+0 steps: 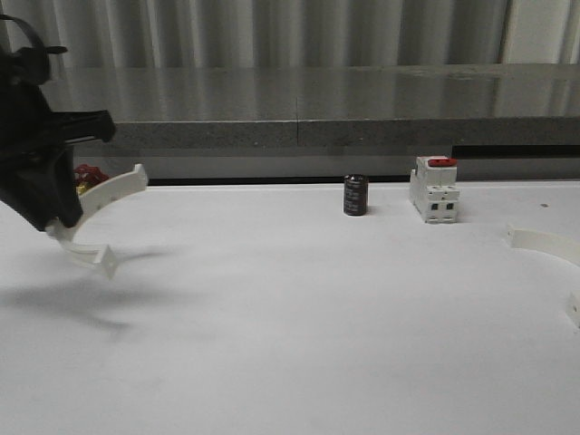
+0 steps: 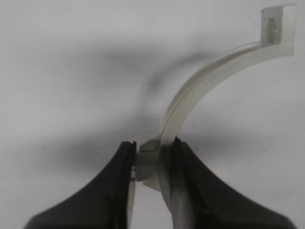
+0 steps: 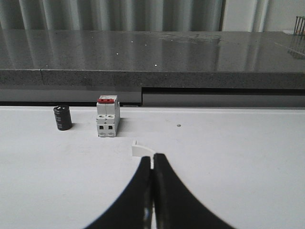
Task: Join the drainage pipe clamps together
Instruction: 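Grasp the clamp half's end with the left gripper and set it down, then open the left gripper and lift it away from the clamp half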
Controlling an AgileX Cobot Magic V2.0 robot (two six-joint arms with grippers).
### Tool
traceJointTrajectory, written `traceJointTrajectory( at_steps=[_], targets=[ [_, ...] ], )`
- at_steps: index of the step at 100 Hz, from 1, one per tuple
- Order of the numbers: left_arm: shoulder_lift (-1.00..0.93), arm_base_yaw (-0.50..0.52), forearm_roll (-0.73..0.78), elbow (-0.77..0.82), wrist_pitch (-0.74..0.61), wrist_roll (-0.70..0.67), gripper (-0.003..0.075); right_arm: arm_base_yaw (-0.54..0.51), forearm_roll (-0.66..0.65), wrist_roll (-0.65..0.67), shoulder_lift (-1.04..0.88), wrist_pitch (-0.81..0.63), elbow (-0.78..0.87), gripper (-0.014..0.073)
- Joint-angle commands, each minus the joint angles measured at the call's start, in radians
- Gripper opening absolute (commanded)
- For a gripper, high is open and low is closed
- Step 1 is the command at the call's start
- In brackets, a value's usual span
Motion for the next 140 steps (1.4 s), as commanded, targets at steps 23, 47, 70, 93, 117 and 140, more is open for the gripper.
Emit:
traceJointTrajectory(
  at_steps=[23, 47, 70, 93, 117, 140],
  targets=[
    [0.061, -0.082, -0.054, -0.048, -0.034, -0.018, -0.0021, -0.001, -0.003, -0.004, -0.02, -0.086, -0.016, -0.0067],
    [0.093, -0.082, -0.059, -0.053, -0.027, -0.018, 0.0065, -0.001, -0.003, -0.004, -0.02, -0.086, -0.016, -0.0067],
    [0.09, -0.082, -0.059, -0.106, -0.02, -0.015, 0.0419, -0.001, -0.003, -0.004, -0.02, -0.086, -0.016, -0.0067],
    [0.007, -0.082, -0.05, -0.118, -0.055, -0.014, 0.0407, -0.001, -0.003, -0.004, -0.02, -0.086, -0.016, -0.0067],
    [-0.189, -0.082, 0.013, -0.069, -0.126, -0.014, 0.0076, -0.001, -0.003, -0.004, -0.02, -0.086, -0.016, -0.0067],
    [-0.406, -0.082, 0.05, 0.078, -0.153, -0.014, -0.0021, -0.001, -0.003, -0.004, -0.02, -0.086, -0.016, -0.0067]
  ],
)
